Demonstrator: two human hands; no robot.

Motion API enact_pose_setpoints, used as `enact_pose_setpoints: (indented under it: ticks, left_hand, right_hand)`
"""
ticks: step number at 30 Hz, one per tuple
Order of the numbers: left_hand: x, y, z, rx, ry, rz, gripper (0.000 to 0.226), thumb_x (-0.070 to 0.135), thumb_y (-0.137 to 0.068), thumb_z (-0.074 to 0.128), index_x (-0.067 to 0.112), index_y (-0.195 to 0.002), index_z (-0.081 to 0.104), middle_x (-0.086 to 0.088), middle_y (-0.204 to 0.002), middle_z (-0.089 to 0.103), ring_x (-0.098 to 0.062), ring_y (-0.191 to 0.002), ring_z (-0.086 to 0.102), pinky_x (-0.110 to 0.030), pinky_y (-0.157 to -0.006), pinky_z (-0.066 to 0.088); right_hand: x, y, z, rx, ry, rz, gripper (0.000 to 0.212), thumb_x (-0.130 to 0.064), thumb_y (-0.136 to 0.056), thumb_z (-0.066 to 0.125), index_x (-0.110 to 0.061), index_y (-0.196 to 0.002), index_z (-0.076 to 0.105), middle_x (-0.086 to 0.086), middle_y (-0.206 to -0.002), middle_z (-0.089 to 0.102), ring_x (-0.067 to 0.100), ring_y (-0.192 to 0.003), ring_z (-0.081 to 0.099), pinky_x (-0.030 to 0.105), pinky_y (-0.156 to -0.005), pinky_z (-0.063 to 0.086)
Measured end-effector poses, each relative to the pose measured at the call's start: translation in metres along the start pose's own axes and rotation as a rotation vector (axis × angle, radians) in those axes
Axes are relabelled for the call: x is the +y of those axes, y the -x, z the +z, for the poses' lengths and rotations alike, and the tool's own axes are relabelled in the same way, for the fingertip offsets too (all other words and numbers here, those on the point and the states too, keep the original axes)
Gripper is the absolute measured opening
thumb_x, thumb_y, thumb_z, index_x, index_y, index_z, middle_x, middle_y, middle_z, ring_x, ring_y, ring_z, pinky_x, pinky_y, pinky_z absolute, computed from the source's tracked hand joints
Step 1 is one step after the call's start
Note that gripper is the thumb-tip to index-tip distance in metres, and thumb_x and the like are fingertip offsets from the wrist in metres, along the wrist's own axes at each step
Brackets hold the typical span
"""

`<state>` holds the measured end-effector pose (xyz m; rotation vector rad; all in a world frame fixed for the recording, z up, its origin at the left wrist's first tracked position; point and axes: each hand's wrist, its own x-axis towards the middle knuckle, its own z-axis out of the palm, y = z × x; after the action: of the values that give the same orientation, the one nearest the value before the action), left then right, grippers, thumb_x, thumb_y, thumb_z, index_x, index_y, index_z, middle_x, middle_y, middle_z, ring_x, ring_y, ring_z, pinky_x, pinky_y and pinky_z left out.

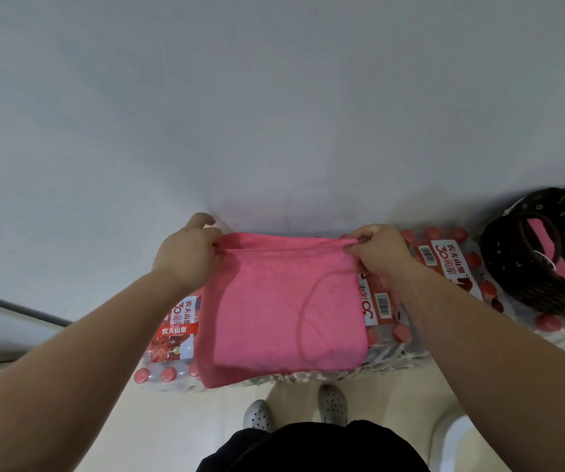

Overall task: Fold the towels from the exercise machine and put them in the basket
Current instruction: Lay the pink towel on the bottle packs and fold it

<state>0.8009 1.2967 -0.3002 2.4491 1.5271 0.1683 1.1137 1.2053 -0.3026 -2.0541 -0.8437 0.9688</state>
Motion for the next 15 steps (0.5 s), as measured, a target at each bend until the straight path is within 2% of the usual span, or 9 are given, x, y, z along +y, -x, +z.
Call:
enact_pose_setpoints:
  ticks: [2, 4, 5, 7, 9, 12, 13, 15]
  left_hand:
    - [0.000, 0.001, -0.003, -0.022, 0.069, 0.042, 0.005, 0.018, -0.080, 0.067, 0.015, -0.083, 0.068, -0.001, -0.132, 0.059, -0.027, -0.106, 0.063, -0.034, -0.084, 0.050]
    - [0.000, -0.001, -0.007, -0.060, 0.106, 0.078, 0.012, 0.021, -0.075, 0.072, 0.018, -0.071, 0.062, -0.003, -0.121, 0.065, -0.026, -0.105, 0.063, -0.033, -0.083, 0.048]
    - [-0.001, -0.002, -0.009, -0.080, 0.118, 0.073, 0.016, 0.024, -0.073, 0.073, 0.018, -0.068, 0.059, -0.004, -0.107, 0.068, -0.027, -0.096, 0.063, -0.033, -0.079, 0.049]
    - [-0.005, -0.005, -0.013, -0.121, 0.109, 0.036, 0.021, 0.027, -0.073, 0.072, 0.021, -0.063, 0.054, 0.000, -0.075, 0.062, -0.027, -0.075, 0.057, -0.032, -0.065, 0.044]
    - [-0.008, -0.007, -0.019, -0.120, 0.095, 0.024, 0.031, 0.022, -0.073, 0.073, 0.022, -0.057, 0.046, 0.003, -0.060, 0.052, -0.021, -0.061, 0.049, -0.028, -0.054, 0.034]
    - [-0.007, -0.007, -0.029, -0.051, 0.175, 0.021, 0.029, 0.018, -0.069, 0.078, 0.017, -0.055, 0.052, 0.001, -0.053, 0.052, -0.019, -0.054, 0.045, -0.025, -0.051, 0.031]
    - [-0.006, -0.007, -0.032, -0.021, 0.214, 0.019, 0.024, 0.019, -0.069, 0.078, 0.014, -0.057, 0.057, 0.000, -0.054, 0.055, -0.020, -0.054, 0.048, -0.024, -0.051, 0.033]
    - [-0.005, -0.005, -0.036, 0.033, 0.250, 0.016, 0.014, 0.026, -0.068, 0.072, 0.014, -0.065, 0.067, 0.001, -0.059, 0.063, -0.019, -0.057, 0.055, -0.023, -0.055, 0.040]
  right_hand:
    - [-0.004, 0.003, -0.001, 0.007, 0.001, 0.010, 0.014, 0.002, -0.084, 0.070, -0.010, -0.087, 0.074, 0.013, -0.079, 0.071, 0.021, -0.058, 0.061, 0.028, -0.051, 0.052]
    - [-0.006, 0.004, -0.003, 0.013, 0.008, 0.009, 0.018, 0.003, -0.083, 0.069, -0.014, -0.079, 0.073, 0.011, -0.072, 0.070, 0.020, -0.054, 0.059, 0.029, -0.051, 0.052]
    - [-0.006, 0.005, -0.004, 0.013, 0.021, 0.002, 0.021, 0.003, -0.083, 0.069, -0.016, -0.076, 0.072, 0.009, -0.070, 0.069, 0.020, -0.054, 0.060, 0.030, -0.052, 0.053]
    - [-0.005, 0.005, -0.006, 0.035, 0.092, -0.033, 0.021, 0.001, -0.083, 0.069, -0.019, -0.075, 0.073, 0.005, -0.070, 0.069, 0.020, -0.058, 0.063, 0.033, -0.058, 0.057]
    - [-0.006, 0.005, -0.008, 0.063, 0.224, -0.111, 0.014, -0.003, -0.083, 0.069, -0.016, -0.084, 0.075, -0.003, -0.072, 0.068, 0.014, -0.064, 0.064, 0.028, -0.060, 0.055]
    - [-0.010, 0.006, -0.010, 0.038, 0.341, -0.157, 0.011, -0.011, -0.085, 0.066, -0.015, -0.088, 0.076, -0.007, -0.064, 0.064, 0.005, -0.053, 0.059, 0.023, -0.059, 0.048]
    - [-0.011, 0.006, -0.009, 0.036, 0.349, -0.153, 0.011, -0.012, -0.086, 0.064, -0.013, -0.087, 0.075, -0.005, -0.062, 0.064, 0.007, -0.049, 0.059, 0.025, -0.060, 0.050]
    - [-0.013, 0.005, -0.008, 0.031, 0.283, -0.094, 0.015, -0.009, -0.088, 0.059, -0.013, -0.084, 0.073, 0.005, -0.061, 0.065, 0.021, -0.051, 0.063, 0.032, -0.056, 0.054]
